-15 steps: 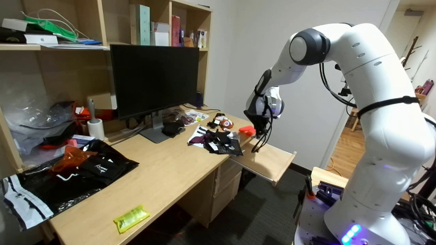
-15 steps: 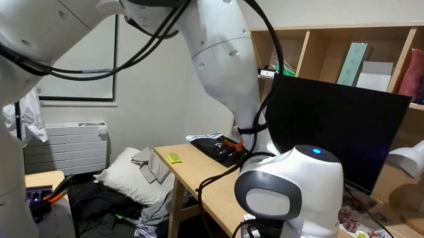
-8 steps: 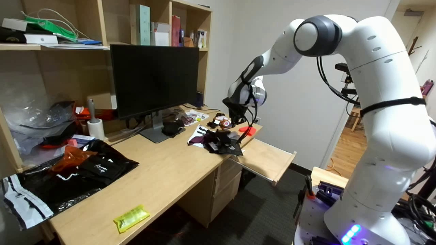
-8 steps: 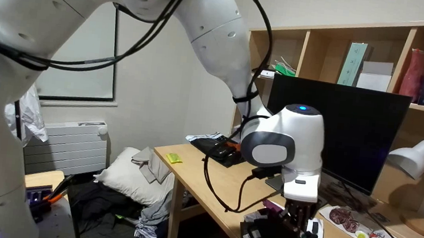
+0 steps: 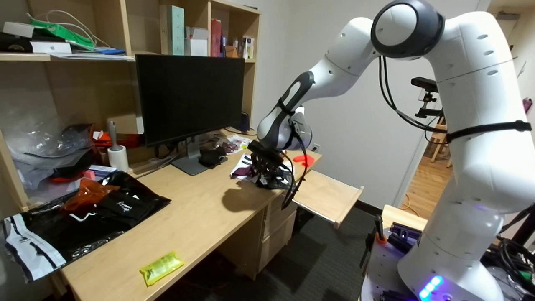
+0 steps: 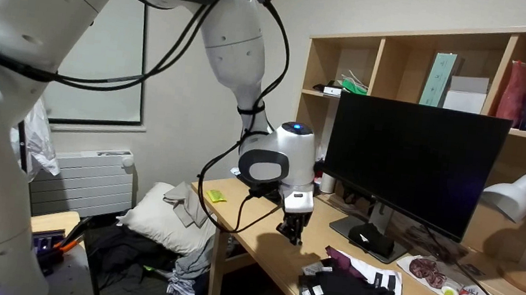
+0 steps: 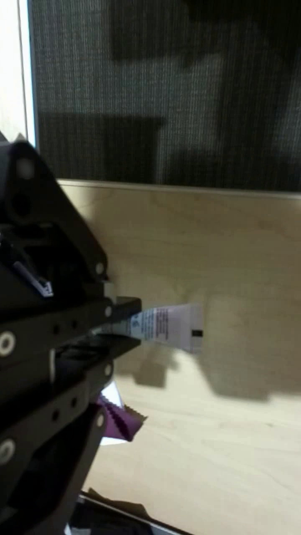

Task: Move the two tubes from the pullout table to the top of the desk

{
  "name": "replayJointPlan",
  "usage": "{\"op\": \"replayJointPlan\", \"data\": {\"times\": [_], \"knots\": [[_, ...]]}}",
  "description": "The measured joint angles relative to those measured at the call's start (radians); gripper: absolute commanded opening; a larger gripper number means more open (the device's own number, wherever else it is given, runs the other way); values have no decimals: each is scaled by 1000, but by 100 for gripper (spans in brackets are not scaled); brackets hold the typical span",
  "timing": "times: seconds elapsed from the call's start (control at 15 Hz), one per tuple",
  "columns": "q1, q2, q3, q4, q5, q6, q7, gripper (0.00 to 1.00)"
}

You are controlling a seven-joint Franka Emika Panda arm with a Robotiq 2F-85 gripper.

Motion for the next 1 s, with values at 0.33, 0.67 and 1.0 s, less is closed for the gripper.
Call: {"op": "replayJointPlan", "data": {"times": [0.33,0.67,1.0], "knots": [[-21,-20,16,-24,7,8,-26,9],[16,18,-5,-2,26,22,-23,9],[106,95,-4,94,29,83,-8,9]]}}
